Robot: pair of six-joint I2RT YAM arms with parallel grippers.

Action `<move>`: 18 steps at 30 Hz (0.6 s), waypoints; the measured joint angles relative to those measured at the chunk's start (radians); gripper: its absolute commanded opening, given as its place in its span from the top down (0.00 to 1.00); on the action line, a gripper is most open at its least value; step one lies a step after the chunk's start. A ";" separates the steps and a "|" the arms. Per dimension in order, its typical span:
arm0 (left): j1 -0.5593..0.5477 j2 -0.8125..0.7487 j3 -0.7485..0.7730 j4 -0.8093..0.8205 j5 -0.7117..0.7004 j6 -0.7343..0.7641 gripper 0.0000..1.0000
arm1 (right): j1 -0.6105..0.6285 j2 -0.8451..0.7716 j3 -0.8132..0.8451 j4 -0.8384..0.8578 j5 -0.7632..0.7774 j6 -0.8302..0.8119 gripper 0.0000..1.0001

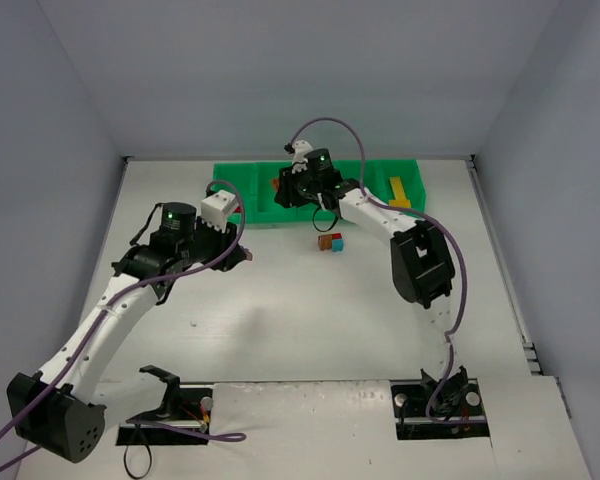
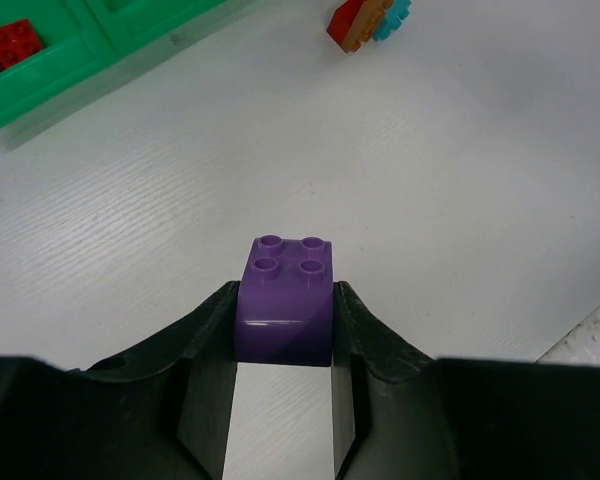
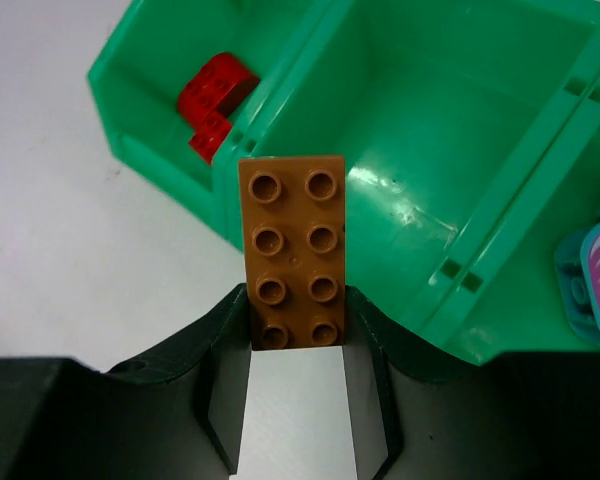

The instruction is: Sort the legos into containers by color

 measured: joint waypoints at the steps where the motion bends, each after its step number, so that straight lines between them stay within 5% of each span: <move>1: 0.000 -0.006 -0.003 0.001 -0.006 -0.006 1.00 | 0.004 0.032 0.027 0.005 0.015 0.008 0.58; 7: 0.000 -0.036 -0.024 0.010 -0.022 -0.031 1.00 | 0.010 0.149 0.126 0.019 0.046 0.034 0.36; 13: 0.000 -0.032 -0.024 0.044 0.008 -0.029 1.00 | 0.000 0.138 0.122 0.040 -0.037 0.008 0.36; 18: 0.005 0.014 -0.018 0.088 0.095 0.003 1.00 | -0.042 -0.048 -0.102 0.085 -0.210 -0.020 0.38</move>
